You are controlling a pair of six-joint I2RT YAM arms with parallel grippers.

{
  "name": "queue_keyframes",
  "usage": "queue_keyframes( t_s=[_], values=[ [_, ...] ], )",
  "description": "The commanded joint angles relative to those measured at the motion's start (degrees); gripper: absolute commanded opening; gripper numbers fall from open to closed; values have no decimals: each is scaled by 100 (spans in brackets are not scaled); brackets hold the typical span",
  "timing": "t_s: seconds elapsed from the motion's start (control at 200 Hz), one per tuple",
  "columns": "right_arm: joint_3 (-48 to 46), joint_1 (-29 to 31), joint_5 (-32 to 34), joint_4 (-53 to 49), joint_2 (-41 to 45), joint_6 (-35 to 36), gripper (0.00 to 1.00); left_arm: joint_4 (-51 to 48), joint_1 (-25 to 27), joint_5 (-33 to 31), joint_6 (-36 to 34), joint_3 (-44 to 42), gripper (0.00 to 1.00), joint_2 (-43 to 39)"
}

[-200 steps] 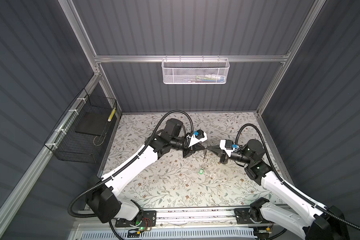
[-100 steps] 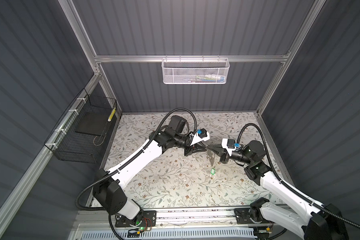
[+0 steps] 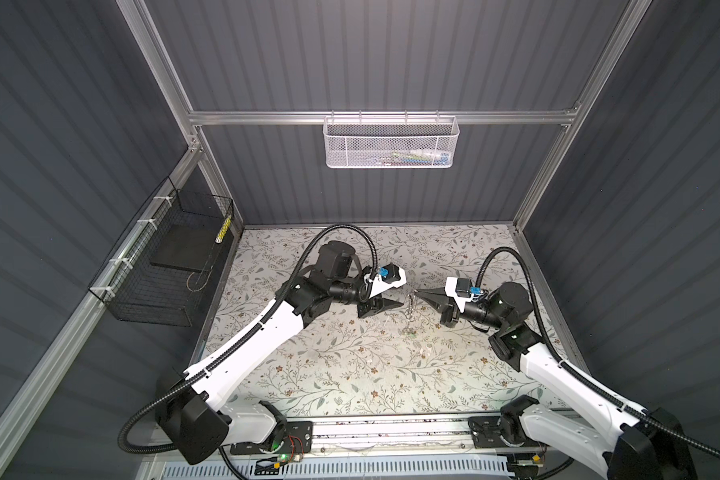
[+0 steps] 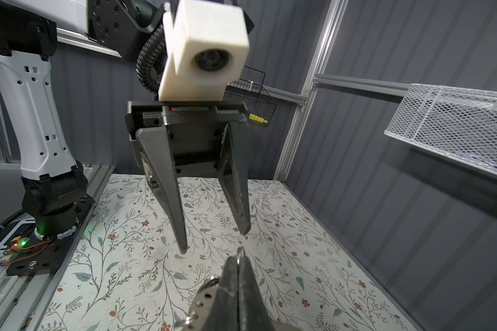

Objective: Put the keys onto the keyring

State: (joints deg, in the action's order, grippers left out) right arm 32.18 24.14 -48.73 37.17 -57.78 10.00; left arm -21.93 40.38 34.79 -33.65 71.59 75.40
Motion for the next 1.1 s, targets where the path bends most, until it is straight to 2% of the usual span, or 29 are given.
queue_keyframes(
  t_s=[0.0,0.455,0.8,1.096],
  values=[
    [43,-24,-154,333,-30,-134,0,259,-30,25,51,-26,44,-69],
    [80,-24,-233,262,-31,-139,0,412,-27,799,38,372,30,387],
    [140,-24,-345,258,-63,-138,0,401,-29,919,10,470,25,557],
    [156,-23,-362,212,-58,-113,0,286,-30,1012,-106,562,15,669]
  ],
)
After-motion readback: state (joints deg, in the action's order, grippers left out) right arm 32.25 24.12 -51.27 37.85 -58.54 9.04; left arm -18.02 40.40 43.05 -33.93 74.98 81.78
